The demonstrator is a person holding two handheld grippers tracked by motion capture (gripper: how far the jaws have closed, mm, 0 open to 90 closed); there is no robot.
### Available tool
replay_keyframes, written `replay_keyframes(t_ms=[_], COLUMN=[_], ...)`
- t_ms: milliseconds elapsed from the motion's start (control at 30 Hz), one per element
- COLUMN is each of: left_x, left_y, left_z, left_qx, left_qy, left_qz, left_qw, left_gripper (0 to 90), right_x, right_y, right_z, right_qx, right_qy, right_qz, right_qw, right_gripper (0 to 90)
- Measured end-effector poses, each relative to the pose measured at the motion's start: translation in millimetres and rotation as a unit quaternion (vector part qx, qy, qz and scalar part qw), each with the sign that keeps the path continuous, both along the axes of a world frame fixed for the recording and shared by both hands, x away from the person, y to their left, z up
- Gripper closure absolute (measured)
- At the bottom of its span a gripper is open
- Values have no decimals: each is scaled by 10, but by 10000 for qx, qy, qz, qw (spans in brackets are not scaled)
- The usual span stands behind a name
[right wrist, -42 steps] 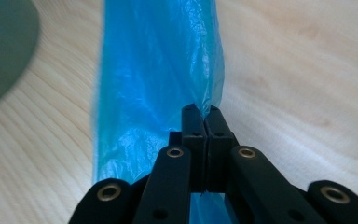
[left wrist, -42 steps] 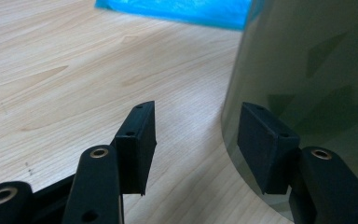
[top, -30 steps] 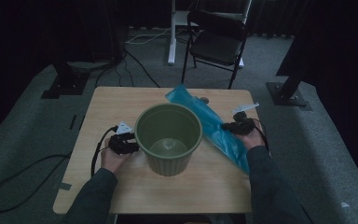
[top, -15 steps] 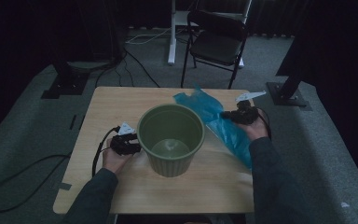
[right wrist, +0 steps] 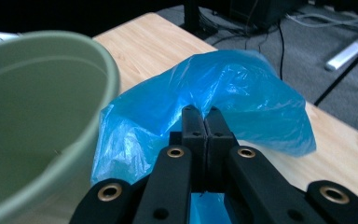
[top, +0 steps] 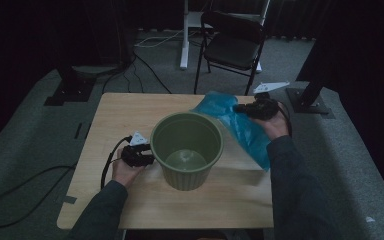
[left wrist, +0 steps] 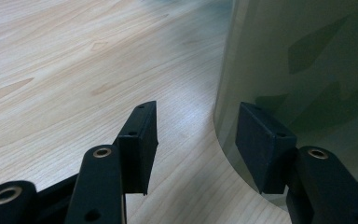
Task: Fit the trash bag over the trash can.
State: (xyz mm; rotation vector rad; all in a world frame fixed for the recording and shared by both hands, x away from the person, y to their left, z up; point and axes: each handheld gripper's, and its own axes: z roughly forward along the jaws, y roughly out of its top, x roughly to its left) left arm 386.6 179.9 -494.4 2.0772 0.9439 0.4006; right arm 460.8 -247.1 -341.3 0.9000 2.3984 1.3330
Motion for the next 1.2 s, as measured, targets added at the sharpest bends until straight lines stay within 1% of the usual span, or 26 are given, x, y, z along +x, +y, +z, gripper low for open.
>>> replay_keyframes(t_ms=[167,467,667,833,933,1200], left_x=[-4,-10,-17,-22,-20,-25], left_y=[-21,-53,-89,-121,-114,-101], left_z=[0,3,6,10,14,46], left_qx=[7,24,35,50,19,-38], left_qy=[-8,-11,-12,-15,-20,-75], left_qz=[-35,-90,-153,-214,-220,-200], left_qw=[10000,10000,9999,9998,9998,9998], left_gripper=[485,485,486,487,486,485], right_x=[-2,6,3,-5,-19,-52], right_y=[156,476,685,889,1027,1322], right_z=[207,429,527,590,629,726], right_qx=[-17,-206,-314,-404,-464,-451], right_qy=[-181,-326,-392,-437,-481,-577], right_qz=[158,399,569,700,800,982], right_qw=[9997,9985,9971,9958,9946,9925], right_gripper=[898,898,898,898,898,898])
